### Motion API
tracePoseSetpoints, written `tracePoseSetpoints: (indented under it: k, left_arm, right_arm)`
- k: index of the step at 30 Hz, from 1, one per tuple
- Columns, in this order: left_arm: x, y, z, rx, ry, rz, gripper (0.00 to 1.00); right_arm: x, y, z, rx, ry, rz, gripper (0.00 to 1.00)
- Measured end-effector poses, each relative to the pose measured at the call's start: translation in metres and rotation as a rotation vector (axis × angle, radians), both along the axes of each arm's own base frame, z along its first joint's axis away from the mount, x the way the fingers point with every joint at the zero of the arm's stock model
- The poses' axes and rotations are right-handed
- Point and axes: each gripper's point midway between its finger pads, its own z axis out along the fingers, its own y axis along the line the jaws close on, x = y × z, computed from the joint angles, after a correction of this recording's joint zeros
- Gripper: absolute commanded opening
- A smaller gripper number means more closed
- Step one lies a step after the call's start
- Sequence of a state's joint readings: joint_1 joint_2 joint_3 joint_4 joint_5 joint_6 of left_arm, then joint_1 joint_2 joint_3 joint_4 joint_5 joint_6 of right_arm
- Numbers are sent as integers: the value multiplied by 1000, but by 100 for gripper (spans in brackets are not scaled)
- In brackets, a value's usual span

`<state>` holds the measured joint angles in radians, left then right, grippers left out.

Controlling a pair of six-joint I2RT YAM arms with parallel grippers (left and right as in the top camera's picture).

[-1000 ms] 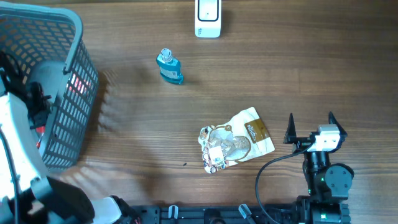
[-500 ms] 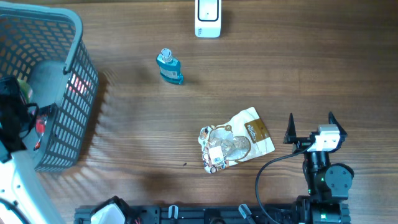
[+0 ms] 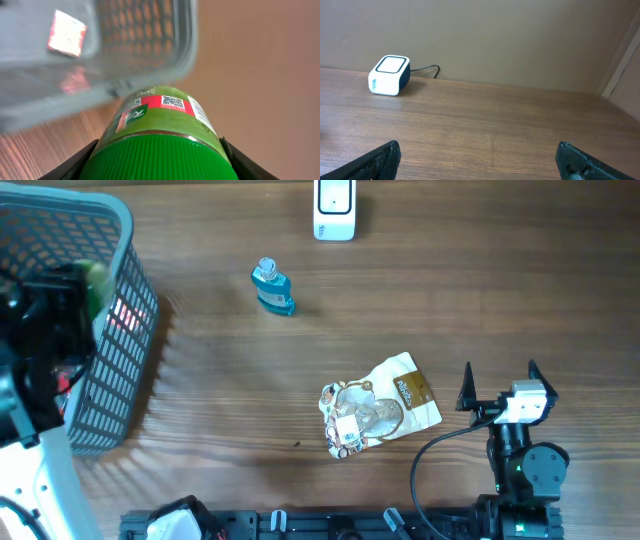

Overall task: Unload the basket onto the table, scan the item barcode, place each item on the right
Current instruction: 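Grasp the green-capped jar and lift it out with the left gripper, then carry the jar to the table center and release it beside the bag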

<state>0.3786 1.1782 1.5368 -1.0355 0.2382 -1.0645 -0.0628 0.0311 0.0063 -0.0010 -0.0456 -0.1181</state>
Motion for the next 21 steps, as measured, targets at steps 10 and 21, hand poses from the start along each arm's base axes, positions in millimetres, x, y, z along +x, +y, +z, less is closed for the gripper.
tracePoseSetpoints:
  k: [10,21]
  left_arm:
    - [-2,-108,-15,161,71,-429,66]
    - [-19,-161,-75,342,332,-719,68]
  right_arm:
    - [0,0,0,0,0,0,100]
    - [0,0,0,0,0,0,100]
